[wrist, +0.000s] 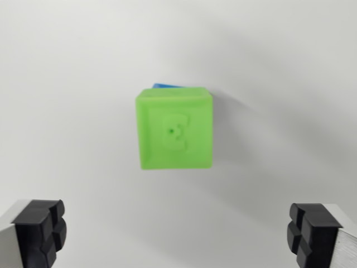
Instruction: Stack cube
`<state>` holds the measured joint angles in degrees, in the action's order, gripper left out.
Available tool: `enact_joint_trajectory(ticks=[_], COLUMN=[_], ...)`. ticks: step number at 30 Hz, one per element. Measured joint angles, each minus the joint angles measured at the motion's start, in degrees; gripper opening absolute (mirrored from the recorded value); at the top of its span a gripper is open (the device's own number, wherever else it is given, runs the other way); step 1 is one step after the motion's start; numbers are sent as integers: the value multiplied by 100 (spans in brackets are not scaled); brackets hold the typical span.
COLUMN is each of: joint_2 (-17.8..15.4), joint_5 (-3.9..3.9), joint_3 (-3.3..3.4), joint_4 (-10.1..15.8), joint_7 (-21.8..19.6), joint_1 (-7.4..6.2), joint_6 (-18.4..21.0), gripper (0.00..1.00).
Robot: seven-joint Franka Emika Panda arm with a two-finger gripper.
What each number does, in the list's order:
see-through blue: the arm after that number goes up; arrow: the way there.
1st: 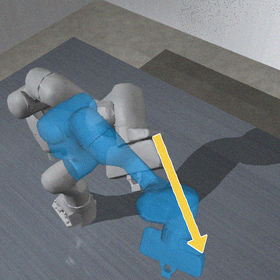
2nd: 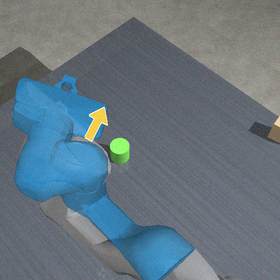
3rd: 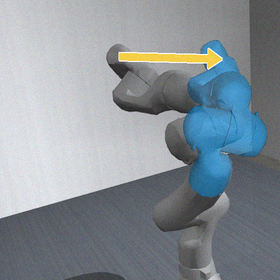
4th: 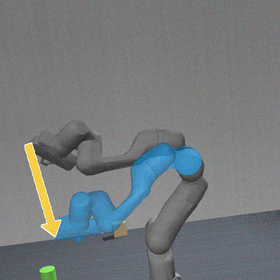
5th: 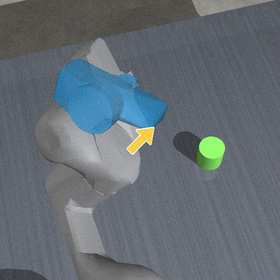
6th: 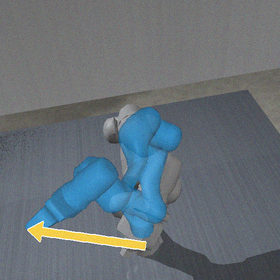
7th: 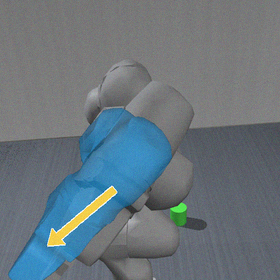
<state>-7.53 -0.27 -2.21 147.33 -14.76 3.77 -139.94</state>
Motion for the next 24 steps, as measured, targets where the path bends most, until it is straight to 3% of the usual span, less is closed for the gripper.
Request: enact_joint_trajectory(ticks=[14, 24], joint_2=[-653, -943], joint_5=[-19, -23], joint_3=[0, 0], joint_4=[-363, -667], joint_7=[15, 19], joint_1=[-1, -1], joint_6=[1009, 1608], gripper=[100, 100])
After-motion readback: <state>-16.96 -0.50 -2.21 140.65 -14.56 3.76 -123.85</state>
